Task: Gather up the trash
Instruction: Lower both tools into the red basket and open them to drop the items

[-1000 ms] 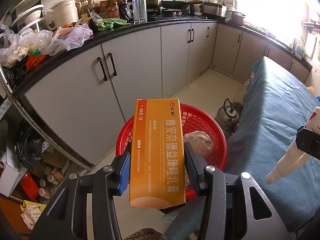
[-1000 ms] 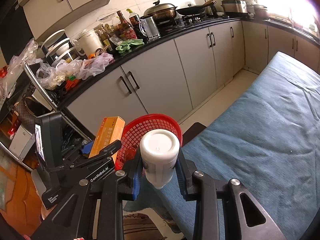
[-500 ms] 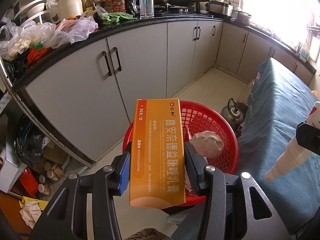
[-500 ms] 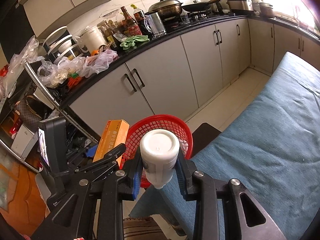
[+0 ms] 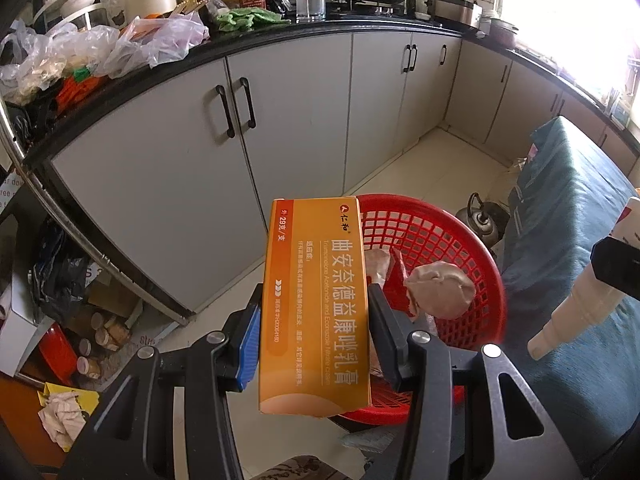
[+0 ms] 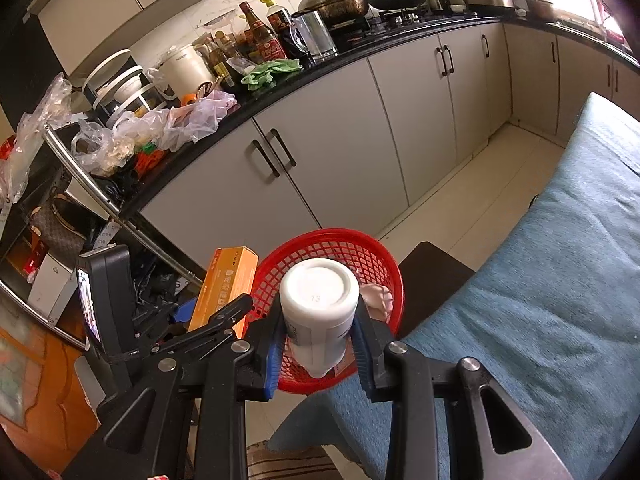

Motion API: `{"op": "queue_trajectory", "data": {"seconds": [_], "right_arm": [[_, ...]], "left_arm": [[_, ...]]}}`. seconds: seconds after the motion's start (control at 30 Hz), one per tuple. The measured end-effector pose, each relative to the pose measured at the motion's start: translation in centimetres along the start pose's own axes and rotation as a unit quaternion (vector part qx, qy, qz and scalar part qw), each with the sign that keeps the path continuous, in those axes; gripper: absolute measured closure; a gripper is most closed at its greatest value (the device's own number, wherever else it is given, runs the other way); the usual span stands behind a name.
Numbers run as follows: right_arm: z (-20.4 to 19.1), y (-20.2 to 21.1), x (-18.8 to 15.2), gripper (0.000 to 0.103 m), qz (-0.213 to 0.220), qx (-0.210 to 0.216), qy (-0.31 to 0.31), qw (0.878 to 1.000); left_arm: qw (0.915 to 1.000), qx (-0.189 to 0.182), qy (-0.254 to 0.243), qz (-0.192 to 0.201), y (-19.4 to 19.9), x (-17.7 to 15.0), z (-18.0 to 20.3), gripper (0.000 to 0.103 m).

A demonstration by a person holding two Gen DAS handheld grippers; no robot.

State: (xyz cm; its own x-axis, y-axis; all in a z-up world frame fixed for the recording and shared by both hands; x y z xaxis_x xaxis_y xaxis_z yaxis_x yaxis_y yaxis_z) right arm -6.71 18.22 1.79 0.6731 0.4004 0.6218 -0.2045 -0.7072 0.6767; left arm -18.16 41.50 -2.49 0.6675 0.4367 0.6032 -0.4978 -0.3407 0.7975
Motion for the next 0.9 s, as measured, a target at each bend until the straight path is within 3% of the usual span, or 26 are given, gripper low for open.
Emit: {"op": "queue_trajectory", "data": {"seconds": [0.9], "right_arm": [[0.4, -3.2, 0.4, 0.07, -0.023, -0.001, -0.017, 1.0]], "left_arm": [[0.9998, 0.005, -0.002, -0.018, -2.0, -0.3, -0.7, 0.056]]}}
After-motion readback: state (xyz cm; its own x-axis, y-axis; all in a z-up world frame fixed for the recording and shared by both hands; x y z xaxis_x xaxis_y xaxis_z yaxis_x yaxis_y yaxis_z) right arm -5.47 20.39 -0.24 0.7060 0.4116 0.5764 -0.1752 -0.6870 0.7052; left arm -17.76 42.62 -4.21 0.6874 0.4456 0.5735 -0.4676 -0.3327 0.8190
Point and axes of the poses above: each gripper's, at about its wrist camera, not at the fingertips, and y roughly against the way its jaws point, z to its right, x to its top, the point moved 4 cm from there along -y, roughly the way its jaws point, and after that the axes turned 1 degree about -x, right-handed, at the moved point
